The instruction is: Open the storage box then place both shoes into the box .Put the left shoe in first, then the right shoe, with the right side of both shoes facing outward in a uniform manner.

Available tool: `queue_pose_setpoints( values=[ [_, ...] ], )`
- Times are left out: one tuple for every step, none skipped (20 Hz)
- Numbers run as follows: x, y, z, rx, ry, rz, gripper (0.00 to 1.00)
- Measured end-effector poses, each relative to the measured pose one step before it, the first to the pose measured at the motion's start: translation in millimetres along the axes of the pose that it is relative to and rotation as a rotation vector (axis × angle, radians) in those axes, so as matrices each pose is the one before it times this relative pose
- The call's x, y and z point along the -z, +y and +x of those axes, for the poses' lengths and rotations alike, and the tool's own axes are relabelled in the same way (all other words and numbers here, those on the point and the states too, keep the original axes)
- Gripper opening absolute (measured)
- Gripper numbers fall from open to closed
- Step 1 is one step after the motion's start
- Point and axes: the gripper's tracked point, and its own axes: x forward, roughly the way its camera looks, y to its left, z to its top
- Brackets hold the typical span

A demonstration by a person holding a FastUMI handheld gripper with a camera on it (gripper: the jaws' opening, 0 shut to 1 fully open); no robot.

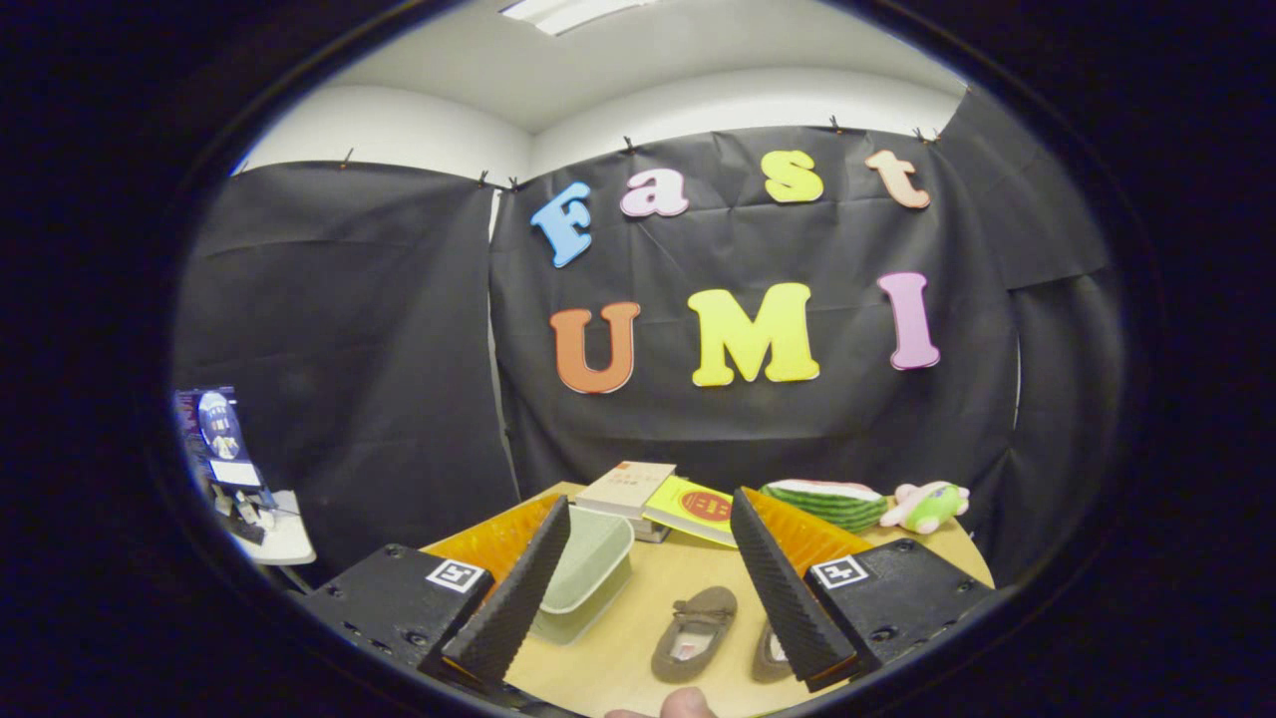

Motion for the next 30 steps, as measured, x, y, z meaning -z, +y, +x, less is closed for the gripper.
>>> queue_pose_setpoints(
  values=[
    [-1.72,3.66,4.45,-0.0164,0.0065,0.00024,1.0],
    [1.32,3.89,4.9,-0.01685,0.01078,-0.00052,1.0],
    [3.71,4.67,6.25,-0.0203,0.01682,0.00551,1.0],
    [6.07,5.64,6.52,-0.02636,0.02234,0.01306,1.0],
    [10.01,6.82,9.82,-0.03418,0.02977,0.02368,1.0],
    [11.7,4.87,8.77,-0.03689,0.03332,0.02681,1.0],
    [10.69,7.78,10.58,-0.04964,0.02658,0.03126,1.0],
    [13.05,1.7,9.86,-0.03183,0.02934,0.03166,1.0],
    [14.83,-1.59,8.44,-0.02714,0.0257,0.03555,1.0],
    [13.34,-1.42,10.41,-0.02817,0.02825,0.03601,1.0],
    [13.84,-3.54,12.01,-0.02114,0.02906,0.03793,1.0],
    [12.07,-4.4,11.94,-0.0237,0.02918,0.02801,1.0],
    [13.84,-3.21,11.24,-0.02269,0.03151,0.0211,1.0],
    [12.85,-7.89,9.9,-0.00721,0.03449,0.03207,1.0],
    [11.28,-7.15,7.07,-0.01289,0.02407,0.03886,0.99],
    [8.28,-5.64,7.64,-0.01912,0.02431,0.05362,1.0],
    [6.52,-5.05,7.0,-0.02143,0.01914,0.06183,1.0],
    [3.29,-5.12,6.61,-0.02041,0.01595,0.06097,0.99],
    [4.97,-4.56,7.29,-0.01789,0.01634,0.05093,0.99],
    [4.86,-5.09,6.61,-0.00138,0.02208,0.02446,0.99],
    [3.29,-2.81,4.9,-0.00521,0.00592,0.00922,0.99],
    [2.67,-0.83,6.12,-0.01412,0.01615,0.01214,0.99],
    [2.01,0.67,5.01,-0.02057,0.01036,0.03789,0.99],
    [0.78,0.66,6.39,-0.02716,0.01396,0.0517,0.99],
    [1.69,-0.17,7.42,-0.03272,0.01368,0.056,0.99],
    [-0.49,2.14,5.04,-0.03403,0.00639,0.05787,0.99],
    [-0.96,1.12,3.58,-0.02574,0.00257,0.04945,0.98],
    [-1.16,1.11,2.55,-0.01591,0.00147,0.03873,0.98],
    [0.35,-0.01,1.27,-0.01624,0.00136,0.03136,0.97],
    [-0.61,0.21,2.12,-0.01052,0.00617,0.02621,0.97]
  ],
)
